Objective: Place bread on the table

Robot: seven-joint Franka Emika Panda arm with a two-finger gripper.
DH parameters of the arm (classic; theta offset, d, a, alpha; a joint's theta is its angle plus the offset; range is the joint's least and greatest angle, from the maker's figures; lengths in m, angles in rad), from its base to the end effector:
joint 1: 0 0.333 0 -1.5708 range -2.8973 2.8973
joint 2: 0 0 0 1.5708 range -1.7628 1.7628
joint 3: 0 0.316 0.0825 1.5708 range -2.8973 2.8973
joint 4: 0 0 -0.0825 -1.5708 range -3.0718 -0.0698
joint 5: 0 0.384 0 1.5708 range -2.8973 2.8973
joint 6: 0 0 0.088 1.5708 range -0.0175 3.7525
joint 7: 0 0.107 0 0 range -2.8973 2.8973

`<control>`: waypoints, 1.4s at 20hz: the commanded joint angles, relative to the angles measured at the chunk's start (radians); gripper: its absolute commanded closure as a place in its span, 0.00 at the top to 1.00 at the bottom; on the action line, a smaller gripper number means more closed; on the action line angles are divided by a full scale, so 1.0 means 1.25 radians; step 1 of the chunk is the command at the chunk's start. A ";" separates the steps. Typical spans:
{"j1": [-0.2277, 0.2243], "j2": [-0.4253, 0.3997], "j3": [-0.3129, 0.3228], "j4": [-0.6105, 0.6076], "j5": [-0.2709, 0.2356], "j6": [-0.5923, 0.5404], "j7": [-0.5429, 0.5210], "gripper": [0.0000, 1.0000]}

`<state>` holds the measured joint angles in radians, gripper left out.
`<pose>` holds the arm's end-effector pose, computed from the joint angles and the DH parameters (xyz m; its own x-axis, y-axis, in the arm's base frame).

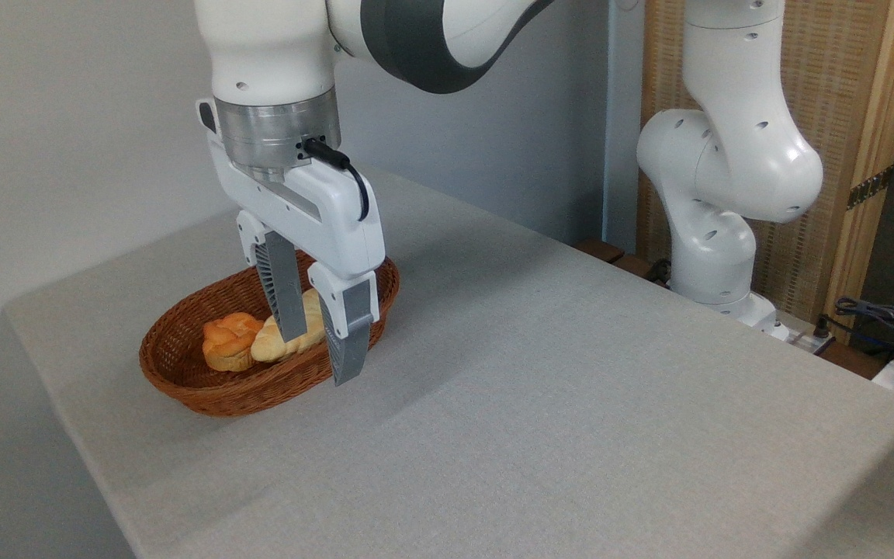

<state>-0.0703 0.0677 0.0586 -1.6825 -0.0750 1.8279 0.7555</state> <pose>0.5922 -0.0140 0.5558 0.7268 -0.6789 0.1040 -0.6825 -0.7309 -0.0021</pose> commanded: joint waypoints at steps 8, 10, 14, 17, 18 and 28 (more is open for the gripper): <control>-0.006 -0.004 0.010 0.003 -0.007 -0.045 0.009 1.00; -0.006 -0.004 0.010 0.003 -0.007 -0.045 0.008 1.00; -0.006 -0.004 0.010 0.003 -0.007 -0.045 0.006 1.00; -0.006 -0.003 0.007 0.002 -0.009 -0.045 0.003 1.00; -0.006 -0.003 0.005 0.002 -0.009 -0.045 0.003 1.00; -0.016 0.016 -0.065 -0.008 -0.066 -0.055 -0.102 1.00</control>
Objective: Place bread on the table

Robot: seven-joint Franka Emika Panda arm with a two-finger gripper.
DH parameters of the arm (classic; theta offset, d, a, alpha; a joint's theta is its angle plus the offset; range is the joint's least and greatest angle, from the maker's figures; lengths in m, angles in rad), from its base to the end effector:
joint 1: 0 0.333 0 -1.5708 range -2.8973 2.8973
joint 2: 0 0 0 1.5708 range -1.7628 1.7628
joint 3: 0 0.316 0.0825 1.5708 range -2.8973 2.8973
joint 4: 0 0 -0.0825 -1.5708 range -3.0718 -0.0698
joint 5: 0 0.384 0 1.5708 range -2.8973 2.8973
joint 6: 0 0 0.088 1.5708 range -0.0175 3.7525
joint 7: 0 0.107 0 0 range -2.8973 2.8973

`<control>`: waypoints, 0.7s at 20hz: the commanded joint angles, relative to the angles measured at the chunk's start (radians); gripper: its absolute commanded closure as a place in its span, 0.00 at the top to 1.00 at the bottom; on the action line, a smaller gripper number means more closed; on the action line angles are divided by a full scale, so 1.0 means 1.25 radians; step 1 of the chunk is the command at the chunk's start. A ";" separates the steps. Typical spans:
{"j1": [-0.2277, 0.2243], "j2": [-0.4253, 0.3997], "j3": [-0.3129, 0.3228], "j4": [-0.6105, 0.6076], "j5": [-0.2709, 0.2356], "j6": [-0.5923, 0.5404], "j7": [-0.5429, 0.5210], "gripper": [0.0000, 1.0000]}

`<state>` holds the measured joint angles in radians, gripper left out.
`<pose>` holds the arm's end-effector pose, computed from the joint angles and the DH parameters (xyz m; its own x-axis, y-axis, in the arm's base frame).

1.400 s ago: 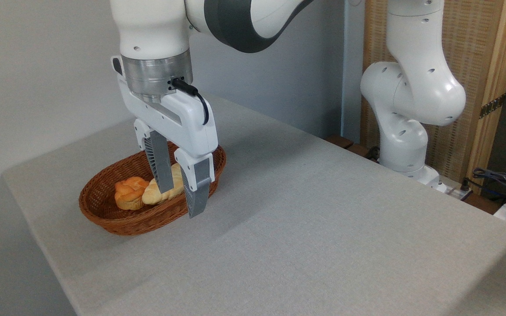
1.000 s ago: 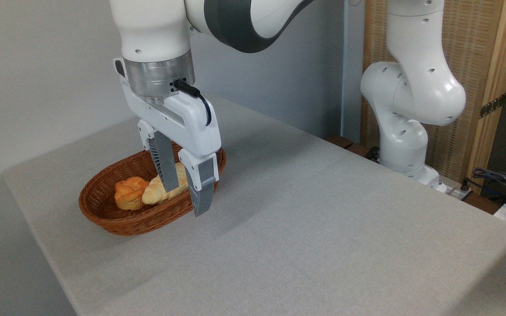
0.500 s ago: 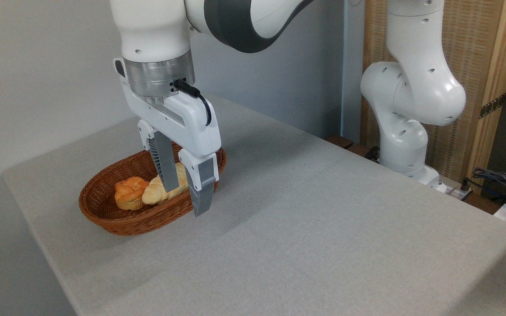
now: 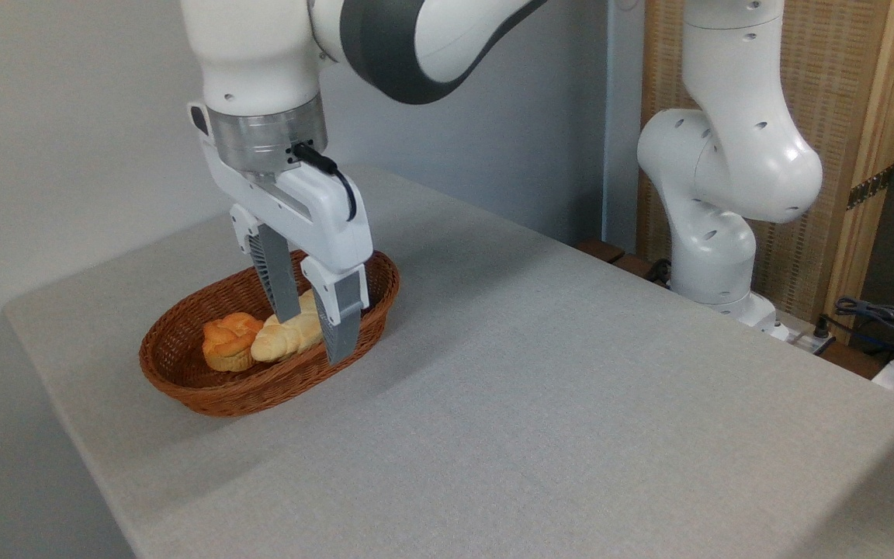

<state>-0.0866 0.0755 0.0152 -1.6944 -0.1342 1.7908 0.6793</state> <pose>0.5869 -0.0537 0.5424 0.7493 -0.6552 0.0965 -0.6621 -0.7441 0.0892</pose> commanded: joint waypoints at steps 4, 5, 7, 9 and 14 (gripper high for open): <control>-0.003 0.035 -0.097 0.002 -0.033 -0.026 -0.131 1.00; -0.003 0.039 -0.103 0.002 -0.033 -0.026 -0.132 1.00; -0.003 0.048 -0.126 0.002 -0.033 -0.026 -0.134 1.00; -0.003 0.060 -0.152 0.002 -0.031 -0.026 -0.134 1.00; -0.003 0.089 -0.195 0.002 -0.033 -0.021 -0.135 1.00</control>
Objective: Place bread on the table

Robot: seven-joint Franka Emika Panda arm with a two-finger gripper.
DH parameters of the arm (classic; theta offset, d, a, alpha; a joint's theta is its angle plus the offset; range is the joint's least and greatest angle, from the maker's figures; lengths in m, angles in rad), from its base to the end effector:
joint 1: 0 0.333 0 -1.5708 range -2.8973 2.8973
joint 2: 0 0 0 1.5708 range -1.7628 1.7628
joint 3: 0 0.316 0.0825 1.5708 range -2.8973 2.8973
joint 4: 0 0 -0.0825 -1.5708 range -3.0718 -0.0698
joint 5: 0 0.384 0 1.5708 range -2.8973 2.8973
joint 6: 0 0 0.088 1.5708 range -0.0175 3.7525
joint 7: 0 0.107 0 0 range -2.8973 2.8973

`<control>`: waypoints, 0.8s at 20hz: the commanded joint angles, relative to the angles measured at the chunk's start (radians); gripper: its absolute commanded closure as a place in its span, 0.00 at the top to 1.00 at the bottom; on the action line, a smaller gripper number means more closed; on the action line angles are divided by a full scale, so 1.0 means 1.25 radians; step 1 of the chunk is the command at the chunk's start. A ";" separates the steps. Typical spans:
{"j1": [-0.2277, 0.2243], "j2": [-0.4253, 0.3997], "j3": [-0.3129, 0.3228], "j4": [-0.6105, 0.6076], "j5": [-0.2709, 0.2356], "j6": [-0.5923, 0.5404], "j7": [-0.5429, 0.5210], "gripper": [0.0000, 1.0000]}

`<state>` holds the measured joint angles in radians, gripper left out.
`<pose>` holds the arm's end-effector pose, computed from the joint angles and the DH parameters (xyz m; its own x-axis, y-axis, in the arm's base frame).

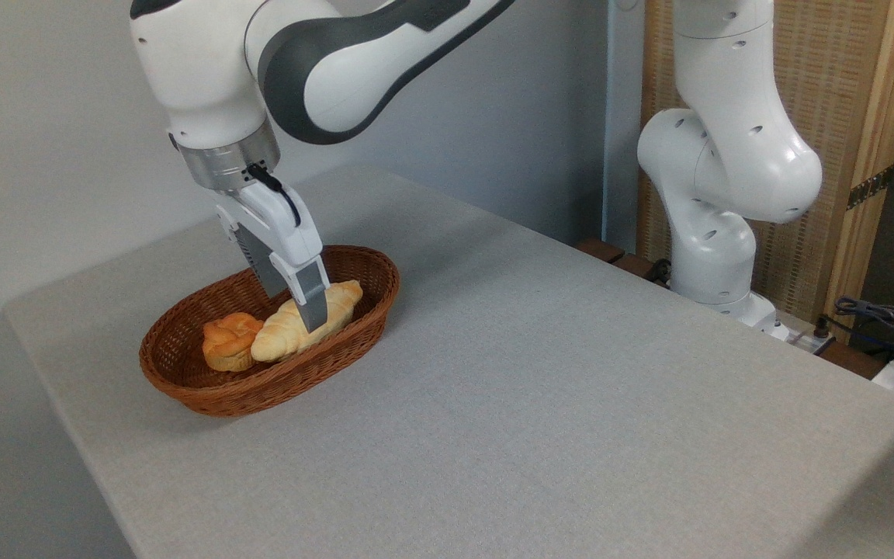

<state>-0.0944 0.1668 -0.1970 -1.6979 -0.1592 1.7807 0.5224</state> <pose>0.5763 -0.1802 0.4880 0.7171 -0.6967 0.0187 -0.6852 -0.6999 0.2014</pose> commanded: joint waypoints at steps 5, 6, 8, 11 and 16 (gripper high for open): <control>0.001 0.042 -0.047 0.005 -0.010 -0.008 -0.010 1.00; -0.008 0.048 -0.049 0.005 -0.010 -0.005 -0.010 1.00; -0.013 0.054 -0.047 0.006 -0.009 0.006 -0.010 1.00; -0.021 0.064 -0.047 0.006 -0.005 0.016 -0.010 1.00; -0.036 0.089 -0.047 0.006 0.024 0.019 -0.008 1.00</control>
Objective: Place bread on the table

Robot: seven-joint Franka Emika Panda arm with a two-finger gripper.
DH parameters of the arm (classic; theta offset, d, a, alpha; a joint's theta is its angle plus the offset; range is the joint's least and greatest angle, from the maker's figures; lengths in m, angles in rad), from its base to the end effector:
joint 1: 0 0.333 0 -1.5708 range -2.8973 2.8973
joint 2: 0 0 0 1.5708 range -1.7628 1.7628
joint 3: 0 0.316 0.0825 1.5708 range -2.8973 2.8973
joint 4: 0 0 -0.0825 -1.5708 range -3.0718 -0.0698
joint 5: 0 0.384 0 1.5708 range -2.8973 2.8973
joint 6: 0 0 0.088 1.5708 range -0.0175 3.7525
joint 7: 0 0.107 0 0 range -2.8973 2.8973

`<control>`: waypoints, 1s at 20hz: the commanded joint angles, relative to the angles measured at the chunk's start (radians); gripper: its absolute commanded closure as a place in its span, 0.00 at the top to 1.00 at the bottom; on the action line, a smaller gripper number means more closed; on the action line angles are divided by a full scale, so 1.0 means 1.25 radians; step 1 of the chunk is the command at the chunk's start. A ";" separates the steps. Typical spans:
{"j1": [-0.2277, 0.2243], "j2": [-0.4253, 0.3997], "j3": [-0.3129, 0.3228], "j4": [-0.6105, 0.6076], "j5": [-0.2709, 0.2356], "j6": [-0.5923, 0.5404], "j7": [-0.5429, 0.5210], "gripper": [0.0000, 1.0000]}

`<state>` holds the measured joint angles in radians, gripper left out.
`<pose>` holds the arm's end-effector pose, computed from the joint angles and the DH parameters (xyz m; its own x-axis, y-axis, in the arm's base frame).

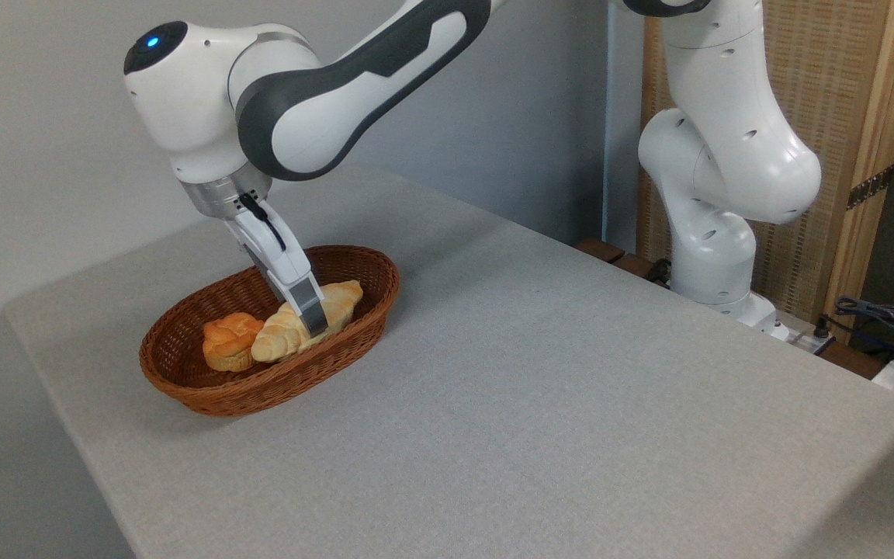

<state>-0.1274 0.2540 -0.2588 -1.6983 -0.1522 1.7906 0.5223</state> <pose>0.5697 -0.2330 0.4385 0.6481 -0.7608 -0.0342 -0.7302 -0.6336 0.2556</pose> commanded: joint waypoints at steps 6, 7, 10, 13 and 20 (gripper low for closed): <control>-0.022 0.039 0.002 0.008 0.020 0.045 -0.010 1.00; -0.022 0.037 0.002 0.008 0.021 0.045 -0.009 0.99; -0.022 0.037 0.002 0.009 0.054 0.045 0.001 0.37; -0.022 0.037 0.002 0.009 0.055 0.045 0.004 0.26; -0.022 0.034 0.002 0.009 0.055 0.044 0.003 0.28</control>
<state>-0.1482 0.2905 -0.2587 -1.6965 -0.0934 1.8300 0.5231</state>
